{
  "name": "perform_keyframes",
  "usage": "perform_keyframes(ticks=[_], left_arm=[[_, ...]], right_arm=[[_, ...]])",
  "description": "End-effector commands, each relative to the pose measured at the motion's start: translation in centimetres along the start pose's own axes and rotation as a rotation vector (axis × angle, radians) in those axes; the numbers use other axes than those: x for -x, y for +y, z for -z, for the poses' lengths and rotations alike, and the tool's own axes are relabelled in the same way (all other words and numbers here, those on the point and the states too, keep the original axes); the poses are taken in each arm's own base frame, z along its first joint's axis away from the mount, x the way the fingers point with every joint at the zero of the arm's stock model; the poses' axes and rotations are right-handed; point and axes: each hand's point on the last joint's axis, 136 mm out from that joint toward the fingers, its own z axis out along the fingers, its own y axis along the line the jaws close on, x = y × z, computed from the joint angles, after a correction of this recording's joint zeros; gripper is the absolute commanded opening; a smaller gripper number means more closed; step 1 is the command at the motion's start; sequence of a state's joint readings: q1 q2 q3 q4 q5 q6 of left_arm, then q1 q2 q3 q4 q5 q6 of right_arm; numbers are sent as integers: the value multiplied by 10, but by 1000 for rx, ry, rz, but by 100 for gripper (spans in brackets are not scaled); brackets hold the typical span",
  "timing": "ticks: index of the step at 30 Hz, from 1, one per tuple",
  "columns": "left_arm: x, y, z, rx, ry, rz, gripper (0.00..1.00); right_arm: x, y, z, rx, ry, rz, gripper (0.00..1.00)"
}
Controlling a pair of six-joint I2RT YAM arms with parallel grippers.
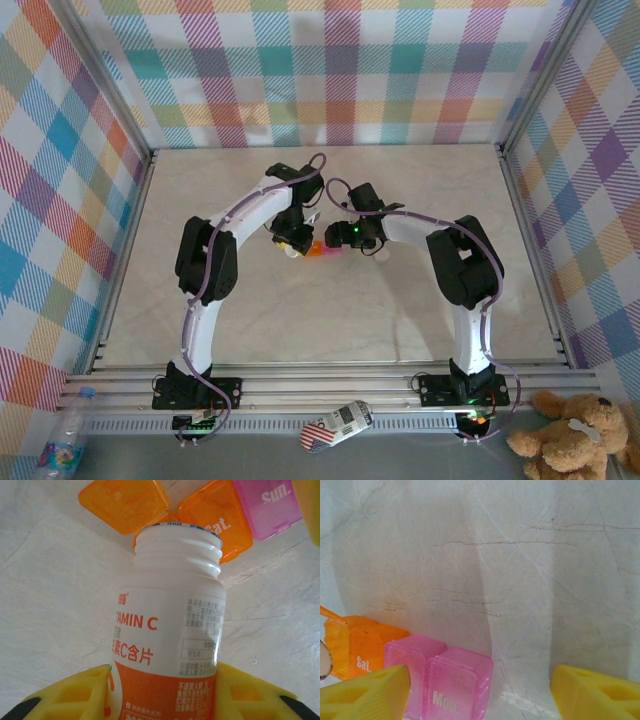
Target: Sort the pills into containers
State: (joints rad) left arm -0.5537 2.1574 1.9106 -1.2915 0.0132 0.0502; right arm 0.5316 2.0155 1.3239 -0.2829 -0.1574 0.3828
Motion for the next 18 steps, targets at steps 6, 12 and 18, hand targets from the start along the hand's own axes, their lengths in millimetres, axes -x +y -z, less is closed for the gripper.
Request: perform_keyframes(ticks=[6, 12, 18], left_arm=[[-7, -3, -1, 16, 64, -38, 0], [-6, -2, -1, 25, 75, -46, 0], [-7, 0, -2, 37, 81, -50, 0]], right_arm=[[-23, -8, -27, -15, 77, 12, 76], [-24, -9, -28, -18, 82, 13, 76], [-25, -10, -29, -18, 84, 13, 76]])
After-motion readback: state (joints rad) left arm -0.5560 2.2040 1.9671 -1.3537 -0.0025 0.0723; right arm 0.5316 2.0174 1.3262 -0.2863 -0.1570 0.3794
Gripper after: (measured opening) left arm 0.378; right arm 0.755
